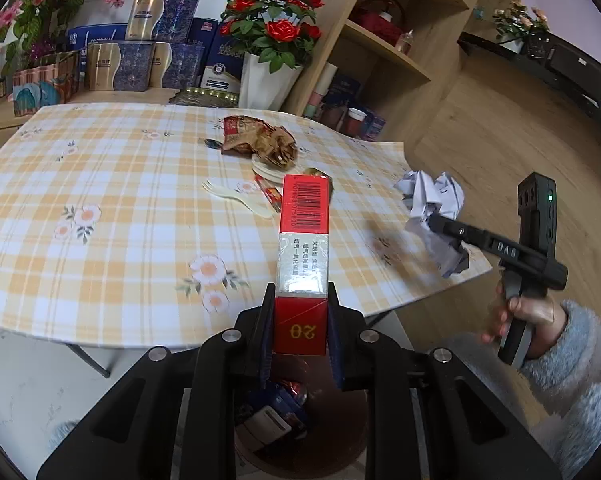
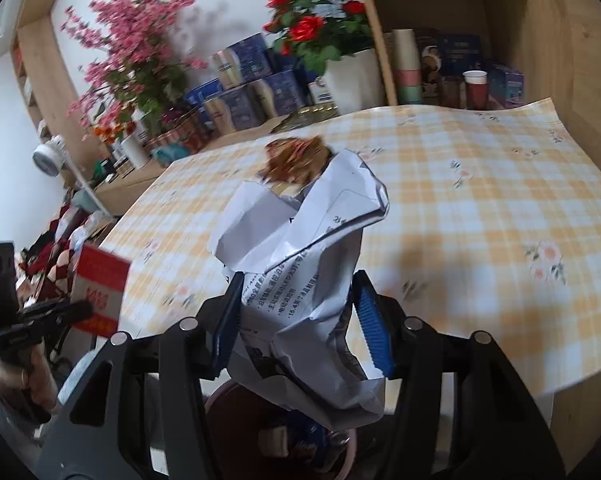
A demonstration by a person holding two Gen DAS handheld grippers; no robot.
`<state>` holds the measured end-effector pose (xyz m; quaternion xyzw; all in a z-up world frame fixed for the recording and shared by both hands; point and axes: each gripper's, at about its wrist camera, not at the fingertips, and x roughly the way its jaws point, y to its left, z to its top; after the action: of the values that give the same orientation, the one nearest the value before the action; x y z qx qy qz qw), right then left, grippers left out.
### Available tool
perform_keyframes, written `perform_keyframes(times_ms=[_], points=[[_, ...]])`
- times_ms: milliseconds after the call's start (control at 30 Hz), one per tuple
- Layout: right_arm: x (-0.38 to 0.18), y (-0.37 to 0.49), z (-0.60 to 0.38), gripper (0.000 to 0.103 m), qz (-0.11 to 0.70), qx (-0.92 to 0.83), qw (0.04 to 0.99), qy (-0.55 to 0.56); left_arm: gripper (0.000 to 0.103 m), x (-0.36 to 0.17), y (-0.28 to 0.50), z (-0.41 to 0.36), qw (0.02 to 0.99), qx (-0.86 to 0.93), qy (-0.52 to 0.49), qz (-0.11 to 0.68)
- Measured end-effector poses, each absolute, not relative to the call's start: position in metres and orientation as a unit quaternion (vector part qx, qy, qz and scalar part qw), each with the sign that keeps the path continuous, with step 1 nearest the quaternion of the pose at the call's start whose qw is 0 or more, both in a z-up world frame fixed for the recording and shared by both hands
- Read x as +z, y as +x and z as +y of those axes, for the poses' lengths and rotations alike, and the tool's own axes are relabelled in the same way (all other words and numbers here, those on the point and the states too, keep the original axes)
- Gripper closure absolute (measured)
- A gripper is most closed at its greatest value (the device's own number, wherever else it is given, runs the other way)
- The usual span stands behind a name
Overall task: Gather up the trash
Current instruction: 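Drop the white paper into the brown bin with the right tool while the left tool carries the red box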
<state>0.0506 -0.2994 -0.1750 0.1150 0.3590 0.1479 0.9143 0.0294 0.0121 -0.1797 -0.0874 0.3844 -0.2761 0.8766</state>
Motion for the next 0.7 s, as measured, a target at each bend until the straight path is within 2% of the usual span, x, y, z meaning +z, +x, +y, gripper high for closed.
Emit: perform_keyframes(times_ms=[367, 700], points=[[-0.203, -0.016, -0.251, 0.048, 0.406, 0.192, 0.885, 0.127, 0.081, -0.187, -0.017, 0.022, 0.876, -0.285, -0.075, 0.382], [-0.244, -0.037, -0.215, 0.048, 0.483, 0.213, 0.843, 0.105, 0.081, -0.196, -0.033, 0.025, 0.876, -0.289, -0.078, 0.377]])
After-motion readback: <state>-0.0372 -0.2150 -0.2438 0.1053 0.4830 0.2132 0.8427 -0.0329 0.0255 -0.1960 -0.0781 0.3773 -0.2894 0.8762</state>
